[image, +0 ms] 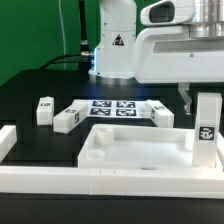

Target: Assemble desk

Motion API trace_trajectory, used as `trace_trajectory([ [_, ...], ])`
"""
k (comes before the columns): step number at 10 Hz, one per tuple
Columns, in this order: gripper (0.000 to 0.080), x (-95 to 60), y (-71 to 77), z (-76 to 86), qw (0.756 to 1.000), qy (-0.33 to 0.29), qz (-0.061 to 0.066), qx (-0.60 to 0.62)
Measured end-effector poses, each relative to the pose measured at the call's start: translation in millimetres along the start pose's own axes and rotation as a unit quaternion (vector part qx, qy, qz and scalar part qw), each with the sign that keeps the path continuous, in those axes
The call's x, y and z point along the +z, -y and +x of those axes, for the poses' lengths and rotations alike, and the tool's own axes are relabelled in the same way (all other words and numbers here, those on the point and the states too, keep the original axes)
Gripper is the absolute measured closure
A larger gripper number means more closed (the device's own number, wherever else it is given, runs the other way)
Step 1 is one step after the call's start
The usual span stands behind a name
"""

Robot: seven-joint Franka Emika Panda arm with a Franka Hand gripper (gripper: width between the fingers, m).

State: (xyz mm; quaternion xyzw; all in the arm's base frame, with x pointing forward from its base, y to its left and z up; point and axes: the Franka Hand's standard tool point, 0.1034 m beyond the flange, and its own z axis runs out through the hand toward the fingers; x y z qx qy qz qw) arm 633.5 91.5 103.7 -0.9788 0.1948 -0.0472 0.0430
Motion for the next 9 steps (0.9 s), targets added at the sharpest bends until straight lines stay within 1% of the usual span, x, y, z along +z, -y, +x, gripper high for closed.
trace_trajectory([
  [1, 0.0504, 0.2, -0.4, 0.0, 0.999, -0.002, -0.001, 0.034],
  [2, 0.0504, 0.0, -4.8, 1.6, 0.998, -0.003, -0.006, 0.060],
  [4, 0.0499, -0.4, -13.2, 4.6, 0.994, -0.002, -0.011, 0.109],
  [5, 0.0499, -0.7, -18.2, 6.3, 0.991, 0.000, -0.012, 0.134],
  [7, 0.0499, -1.4, -26.4, 9.1, 0.983, -0.004, -0.023, 0.182],
  [8, 0.0498, -1.3, -27.5, 9.6, 0.983, -0.005, -0.024, 0.182],
  [9, 0.0498, -1.1, -24.2, 7.3, 0.983, -0.002, -0.026, 0.180],
])
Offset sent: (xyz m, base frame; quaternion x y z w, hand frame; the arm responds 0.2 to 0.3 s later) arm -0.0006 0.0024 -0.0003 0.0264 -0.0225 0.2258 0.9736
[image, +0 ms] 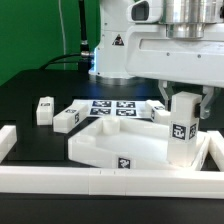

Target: Assemble desk

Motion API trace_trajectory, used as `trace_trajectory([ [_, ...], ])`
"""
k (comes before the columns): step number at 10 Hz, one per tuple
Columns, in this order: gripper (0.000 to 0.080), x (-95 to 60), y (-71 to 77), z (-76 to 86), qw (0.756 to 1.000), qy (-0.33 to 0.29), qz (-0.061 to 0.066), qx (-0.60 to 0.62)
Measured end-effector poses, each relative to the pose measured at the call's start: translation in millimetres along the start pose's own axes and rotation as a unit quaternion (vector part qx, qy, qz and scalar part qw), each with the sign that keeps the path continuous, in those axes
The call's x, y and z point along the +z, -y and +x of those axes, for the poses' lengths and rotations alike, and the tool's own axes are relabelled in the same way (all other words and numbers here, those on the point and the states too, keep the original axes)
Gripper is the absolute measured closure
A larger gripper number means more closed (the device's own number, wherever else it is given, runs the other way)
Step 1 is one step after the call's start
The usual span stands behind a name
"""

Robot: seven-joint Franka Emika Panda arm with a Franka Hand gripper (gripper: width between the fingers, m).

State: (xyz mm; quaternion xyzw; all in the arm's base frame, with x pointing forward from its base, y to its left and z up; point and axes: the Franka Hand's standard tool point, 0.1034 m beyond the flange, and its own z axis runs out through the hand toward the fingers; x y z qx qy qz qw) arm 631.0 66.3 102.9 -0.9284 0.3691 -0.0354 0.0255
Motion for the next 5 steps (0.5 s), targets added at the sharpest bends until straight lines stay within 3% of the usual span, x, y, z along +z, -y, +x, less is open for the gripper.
trace_trajectory([
  [1, 0.0308, -1.7, 6.6, -7.0, 1.000, 0.004, -0.003, -0.009],
  [2, 0.0308, -3.8, 10.1, -11.1, 1.000, 0.004, -0.001, -0.022],
  [3, 0.0180, -10.1, 8.9, -14.5, 0.999, 0.004, 0.001, -0.036],
  [5, 0.0159, -20.9, -3.8, -24.4, 0.999, 0.008, 0.002, -0.052],
])
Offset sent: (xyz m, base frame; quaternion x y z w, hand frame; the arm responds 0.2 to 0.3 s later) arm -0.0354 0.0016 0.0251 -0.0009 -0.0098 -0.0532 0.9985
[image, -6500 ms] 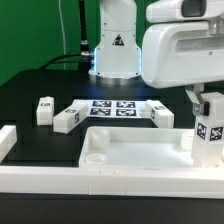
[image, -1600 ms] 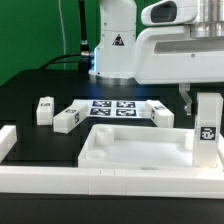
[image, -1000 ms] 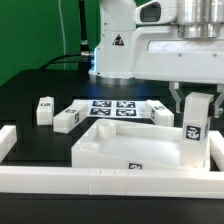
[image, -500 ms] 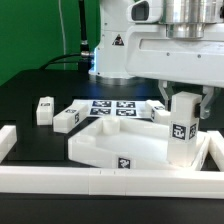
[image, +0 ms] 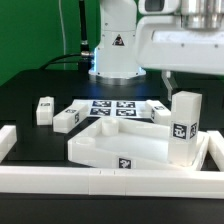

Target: Assemble desk

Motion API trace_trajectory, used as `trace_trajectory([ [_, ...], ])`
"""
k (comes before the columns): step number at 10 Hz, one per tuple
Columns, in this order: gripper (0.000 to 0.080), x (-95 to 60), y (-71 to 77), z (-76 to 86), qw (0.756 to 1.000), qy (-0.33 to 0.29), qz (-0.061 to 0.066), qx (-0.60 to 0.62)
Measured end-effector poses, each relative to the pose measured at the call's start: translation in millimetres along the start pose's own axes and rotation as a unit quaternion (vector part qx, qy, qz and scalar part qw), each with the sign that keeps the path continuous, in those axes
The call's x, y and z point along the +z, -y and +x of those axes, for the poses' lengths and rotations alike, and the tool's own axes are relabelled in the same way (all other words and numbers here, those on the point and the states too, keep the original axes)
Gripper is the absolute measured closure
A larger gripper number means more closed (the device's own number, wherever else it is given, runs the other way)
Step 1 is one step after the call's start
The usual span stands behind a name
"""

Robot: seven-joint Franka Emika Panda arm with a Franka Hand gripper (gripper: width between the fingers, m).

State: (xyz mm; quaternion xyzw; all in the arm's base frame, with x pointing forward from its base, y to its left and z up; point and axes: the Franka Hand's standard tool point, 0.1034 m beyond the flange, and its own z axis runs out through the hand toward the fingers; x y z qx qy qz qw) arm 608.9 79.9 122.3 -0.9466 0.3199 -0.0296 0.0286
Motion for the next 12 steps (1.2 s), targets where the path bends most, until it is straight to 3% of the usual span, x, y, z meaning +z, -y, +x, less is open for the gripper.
trace_trajectory([
  [2, 0.0151, 2.9, -9.9, -10.7, 1.000, 0.004, -0.004, -0.004],
  [9, 0.0150, 4.7, -9.7, -10.6, 1.000, 0.005, -0.004, -0.006],
  [12, 0.0150, 3.2, -19.4, -25.9, 0.990, 0.020, -0.010, -0.139],
])
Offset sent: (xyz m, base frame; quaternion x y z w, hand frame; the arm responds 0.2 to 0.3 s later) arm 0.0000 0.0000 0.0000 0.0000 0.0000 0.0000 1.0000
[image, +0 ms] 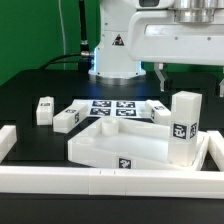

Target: Assemble desk

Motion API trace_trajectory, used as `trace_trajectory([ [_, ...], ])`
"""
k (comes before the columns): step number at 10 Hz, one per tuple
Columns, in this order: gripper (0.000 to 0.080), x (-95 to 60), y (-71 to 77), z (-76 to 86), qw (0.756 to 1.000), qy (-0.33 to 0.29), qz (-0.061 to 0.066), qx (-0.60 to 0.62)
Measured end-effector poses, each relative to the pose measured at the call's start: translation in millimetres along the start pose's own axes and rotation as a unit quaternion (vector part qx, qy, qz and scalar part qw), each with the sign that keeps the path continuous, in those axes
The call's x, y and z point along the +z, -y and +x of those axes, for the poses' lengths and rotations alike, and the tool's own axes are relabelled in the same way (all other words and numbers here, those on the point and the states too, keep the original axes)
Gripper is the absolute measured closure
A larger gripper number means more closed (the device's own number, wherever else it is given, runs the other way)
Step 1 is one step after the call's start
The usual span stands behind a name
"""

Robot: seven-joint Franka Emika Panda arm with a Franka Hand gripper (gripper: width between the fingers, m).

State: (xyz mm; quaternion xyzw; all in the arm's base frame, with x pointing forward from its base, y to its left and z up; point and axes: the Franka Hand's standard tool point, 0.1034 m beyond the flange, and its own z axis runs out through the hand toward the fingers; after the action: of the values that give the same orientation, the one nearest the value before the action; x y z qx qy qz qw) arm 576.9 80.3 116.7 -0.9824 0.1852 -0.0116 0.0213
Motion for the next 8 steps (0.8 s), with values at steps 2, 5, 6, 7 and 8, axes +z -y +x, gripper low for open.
trace_trajectory([
  [2, 0.0150, 5.5, -6.7, -9.0, 0.998, 0.006, -0.003, -0.055],
  [5, 0.0150, 6.7, -6.9, -9.5, 0.999, 0.007, -0.003, -0.052],
  [6, 0.0150, 7.3, -6.4, -10.0, 0.998, 0.005, -0.005, -0.057],
  [7, 0.0150, 10.7, -4.0, -15.1, 0.997, 0.002, -0.009, -0.077],
  [8, 0.0150, 17.7, -2.8, -27.0, 0.995, 0.000, -0.015, -0.103],
])
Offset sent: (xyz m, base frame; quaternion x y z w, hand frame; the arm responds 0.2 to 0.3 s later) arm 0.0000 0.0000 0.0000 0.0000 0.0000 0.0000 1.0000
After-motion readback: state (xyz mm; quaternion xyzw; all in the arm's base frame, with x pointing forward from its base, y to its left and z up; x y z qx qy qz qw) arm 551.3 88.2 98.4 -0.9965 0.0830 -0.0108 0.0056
